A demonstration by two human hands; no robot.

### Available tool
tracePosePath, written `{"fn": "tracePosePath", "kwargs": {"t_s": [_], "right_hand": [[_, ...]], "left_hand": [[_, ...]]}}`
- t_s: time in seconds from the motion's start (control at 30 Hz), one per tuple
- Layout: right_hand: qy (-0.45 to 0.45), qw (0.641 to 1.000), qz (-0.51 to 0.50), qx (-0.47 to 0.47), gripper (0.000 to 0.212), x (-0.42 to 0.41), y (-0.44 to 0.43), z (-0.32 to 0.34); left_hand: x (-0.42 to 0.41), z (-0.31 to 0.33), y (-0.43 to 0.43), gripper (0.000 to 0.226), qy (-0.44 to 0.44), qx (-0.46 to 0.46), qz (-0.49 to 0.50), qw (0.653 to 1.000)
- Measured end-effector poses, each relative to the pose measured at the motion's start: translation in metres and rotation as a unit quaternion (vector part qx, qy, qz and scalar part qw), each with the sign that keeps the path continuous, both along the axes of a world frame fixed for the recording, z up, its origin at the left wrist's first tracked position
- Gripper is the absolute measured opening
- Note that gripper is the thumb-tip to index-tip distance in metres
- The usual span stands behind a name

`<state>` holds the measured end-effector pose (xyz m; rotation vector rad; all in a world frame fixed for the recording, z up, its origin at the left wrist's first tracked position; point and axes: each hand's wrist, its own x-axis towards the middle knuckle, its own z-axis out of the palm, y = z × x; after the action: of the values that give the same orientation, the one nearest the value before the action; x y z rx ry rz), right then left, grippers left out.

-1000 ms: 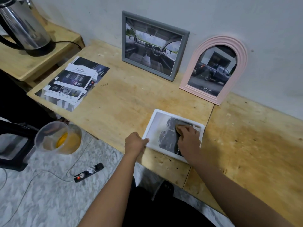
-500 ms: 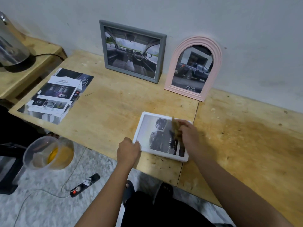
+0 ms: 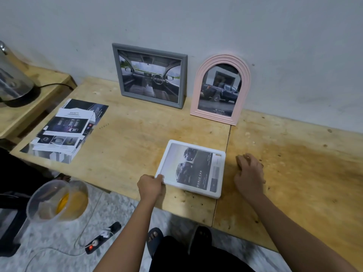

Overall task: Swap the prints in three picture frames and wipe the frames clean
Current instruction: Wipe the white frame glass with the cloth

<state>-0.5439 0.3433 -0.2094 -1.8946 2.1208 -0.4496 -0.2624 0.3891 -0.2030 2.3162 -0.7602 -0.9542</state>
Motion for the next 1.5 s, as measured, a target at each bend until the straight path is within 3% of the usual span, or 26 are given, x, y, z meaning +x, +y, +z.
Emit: {"fn": "tracePosePath", "kwargs": {"t_s": [0.07, 0.23, 0.3, 0.37, 0.4, 0.5, 0.6, 0.67, 0.73, 0.8, 0.9, 1.03, 1.23, 1.3, 1.5], "right_hand": [[-0.042, 0.998, 0.044, -0.018, 0.043, 0.011, -0.008, 0.007], [-0.068, 0.975, 0.160, 0.141, 0.047, 0.033, -0.016, 0.005], [-0.092, 0.977, 0.144, 0.128, 0.047, 0.036, -0.013, 0.001], [-0.131, 0.979, 0.113, 0.110, 0.046, 0.037, -0.011, 0.000], [-0.148, 0.978, 0.100, 0.104, 0.045, 0.038, -0.010, 0.000], [-0.188, 0.978, 0.051, 0.075, 0.056, 0.038, -0.012, 0.010], [-0.184, 0.982, 0.009, 0.047, 0.098, 0.036, -0.023, 0.030], [-0.215, 0.974, 0.017, 0.069, 0.114, 0.036, -0.032, 0.049], [-0.318, 0.943, 0.040, 0.092, 0.104, 0.033, -0.041, 0.067], [-0.372, 0.923, 0.064, 0.079, 0.073, 0.030, -0.046, 0.084], [-0.369, 0.928, 0.051, 0.004, 0.047, 0.031, -0.053, 0.102], [-0.327, 0.941, 0.013, -0.088, 0.028, 0.037, -0.061, 0.125], [-0.276, 0.938, 0.129, -0.164, 0.031, 0.034, -0.062, 0.154], [-0.272, 0.930, 0.204, -0.141, 0.047, 0.036, -0.059, 0.163], [-0.270, 0.915, 0.296, -0.042, 0.059, 0.035, -0.050, 0.174]], "left_hand": [[0.000, 0.007, 0.001, 0.032, 0.051, -0.020, 0.046, 0.997], [-0.014, 0.021, 0.004, 0.015, 0.183, -0.232, 0.097, 0.950], [-0.025, 0.030, -0.001, 0.011, 0.300, -0.277, 0.131, 0.903], [-0.037, 0.044, -0.006, 0.006, 0.435, -0.298, 0.178, 0.831], [-0.041, 0.048, -0.009, 0.004, 0.465, -0.309, 0.187, 0.808], [-0.042, 0.056, -0.016, 0.005, 0.476, -0.334, 0.164, 0.797], [-0.040, 0.067, -0.027, 0.012, 0.455, -0.354, 0.111, 0.810], [-0.040, 0.083, -0.037, 0.016, 0.457, -0.370, 0.085, 0.804], [-0.037, 0.099, -0.050, 0.017, 0.465, -0.391, 0.077, 0.790], [-0.030, 0.117, -0.065, 0.024, 0.468, -0.406, 0.074, 0.782], [-0.020, 0.138, -0.086, 0.068, 0.471, -0.391, 0.084, 0.786], [-0.016, 0.159, -0.110, 0.062, 0.479, -0.375, 0.102, 0.787], [-0.017, 0.187, -0.136, 0.050, 0.544, -0.421, 0.103, 0.719], [-0.020, 0.195, -0.140, 0.032, 0.559, -0.440, 0.106, 0.695], [-0.018, 0.205, -0.141, 0.041, 0.585, -0.472, 0.070, 0.655]]}}
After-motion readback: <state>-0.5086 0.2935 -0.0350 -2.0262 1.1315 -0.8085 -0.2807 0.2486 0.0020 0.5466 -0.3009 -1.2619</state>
